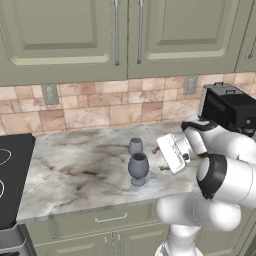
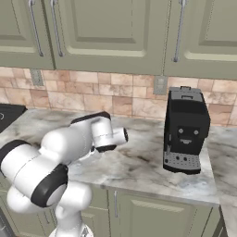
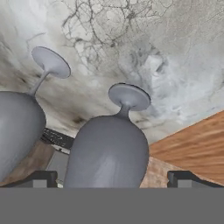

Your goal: Retrieve the wine glasses from the counter and place one next to each plate.

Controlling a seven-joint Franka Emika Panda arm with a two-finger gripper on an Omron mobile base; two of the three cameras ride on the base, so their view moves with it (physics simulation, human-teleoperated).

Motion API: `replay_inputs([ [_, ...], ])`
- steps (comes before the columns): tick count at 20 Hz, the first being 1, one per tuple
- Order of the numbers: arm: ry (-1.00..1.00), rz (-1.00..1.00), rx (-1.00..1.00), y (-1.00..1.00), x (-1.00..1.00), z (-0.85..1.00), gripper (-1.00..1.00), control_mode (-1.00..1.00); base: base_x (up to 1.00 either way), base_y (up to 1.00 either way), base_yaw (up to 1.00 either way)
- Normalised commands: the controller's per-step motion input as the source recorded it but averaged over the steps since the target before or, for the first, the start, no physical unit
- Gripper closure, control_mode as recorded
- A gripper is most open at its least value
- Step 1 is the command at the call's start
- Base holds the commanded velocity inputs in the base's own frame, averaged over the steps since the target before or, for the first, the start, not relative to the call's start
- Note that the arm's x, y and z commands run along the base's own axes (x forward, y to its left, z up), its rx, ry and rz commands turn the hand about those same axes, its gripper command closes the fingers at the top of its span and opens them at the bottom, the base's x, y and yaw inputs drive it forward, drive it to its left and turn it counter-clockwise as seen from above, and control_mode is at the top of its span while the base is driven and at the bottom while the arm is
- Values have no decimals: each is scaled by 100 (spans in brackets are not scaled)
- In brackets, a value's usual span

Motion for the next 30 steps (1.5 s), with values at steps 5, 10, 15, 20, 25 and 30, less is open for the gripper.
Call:
replay_inputs([
  [5, 1, 0, 1, 5, 0, -24, -100, -100, 0, 0, 0],
  [10, 2, 0, 0, 10, 0, -31, -100, -100, 0, 0, 0],
  [15, 3, 0, 0, 10, 0, -21, -100, -100, 0, 0, 0],
  [20, 6, 0, 0, 13, 0, -16, -100, -100, 0, 0, 0],
  [25, 14, 0, 0, 14, 0, -1, -100, -100, 0, 0, 0],
  [30, 19, 0, 0, 9, 0, 0, -100, -100, 0, 0, 0],
])
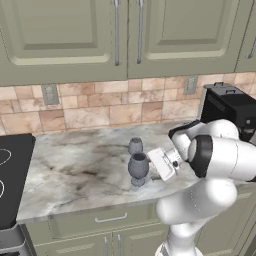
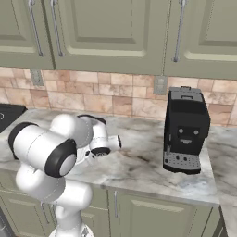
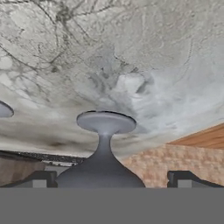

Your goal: Retrieve the wine glasses from the counter and place one next to each plate.

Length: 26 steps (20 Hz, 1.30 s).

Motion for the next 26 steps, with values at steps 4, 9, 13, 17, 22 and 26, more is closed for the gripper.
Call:
replay_inputs([
  [4, 12, 0, 0, 10, -2, -4, -100, -100, 0, 0, 0],
  [9, 5, 0, 0, 12, 0, -12, -100, -100, 0, 0, 0],
  [13, 2, 0, 0, 4, 0, -25, -100, -100, 0, 0, 0],
  [17, 2, 0, 0, 7, 0, -24, -100, -100, 0, 0, 0],
  [22, 2, 0, 0, 10, 0, -16, -100, -100, 0, 0, 0],
  [26, 0, -3, 0, 5, 16, 0, -100, -100, 0, 0, 0],
])
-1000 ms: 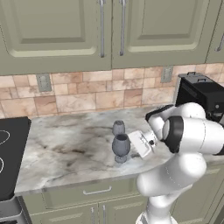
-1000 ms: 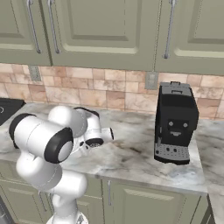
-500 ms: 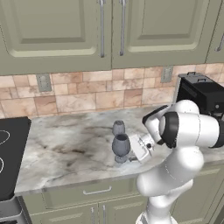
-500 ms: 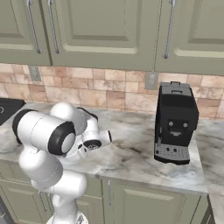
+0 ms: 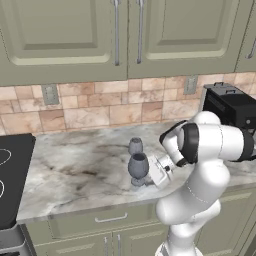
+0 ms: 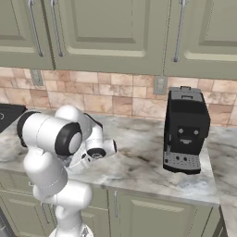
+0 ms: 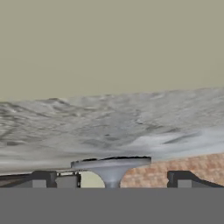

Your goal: Retrieve the wine glasses from the counter and place one next to each plate.

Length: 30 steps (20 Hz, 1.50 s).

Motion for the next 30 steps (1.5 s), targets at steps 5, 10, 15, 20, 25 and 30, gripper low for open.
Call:
replay_inputs([
  [5, 0, -4, 0, 0, 12, 0, -100, -100, 0, 0, 0],
  [10, 1, -3, 1, 1, 3, 0, -100, -100, 0, 0, 0],
  [15, 8, 0, 4, 14, 0, -5, -100, -100, 0, 0, 0],
  [20, 6, -2, 1, 26, 2, -14, -100, -100, 0, 0, 0],
  [25, 1, -2, 0, 29, 4, -5, -100, -100, 0, 0, 0],
  [30, 0, -3, 0, 47, 0, -19, 100, -100, 0, 0, 0],
])
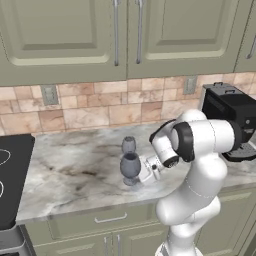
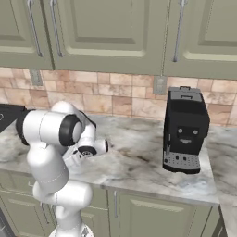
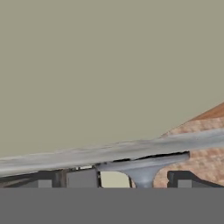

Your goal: Retrieve the wine glasses from the counter and place one next to each plate.

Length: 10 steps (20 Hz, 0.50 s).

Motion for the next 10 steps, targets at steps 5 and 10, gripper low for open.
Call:
replay_inputs([
  [5, 0, -4, 0, 50, 0, -28, 100, -100, 0, 0, 0],
  [10, 0, -4, 0, 19, -15, -22, 100, -100, 0, 0, 0],
])
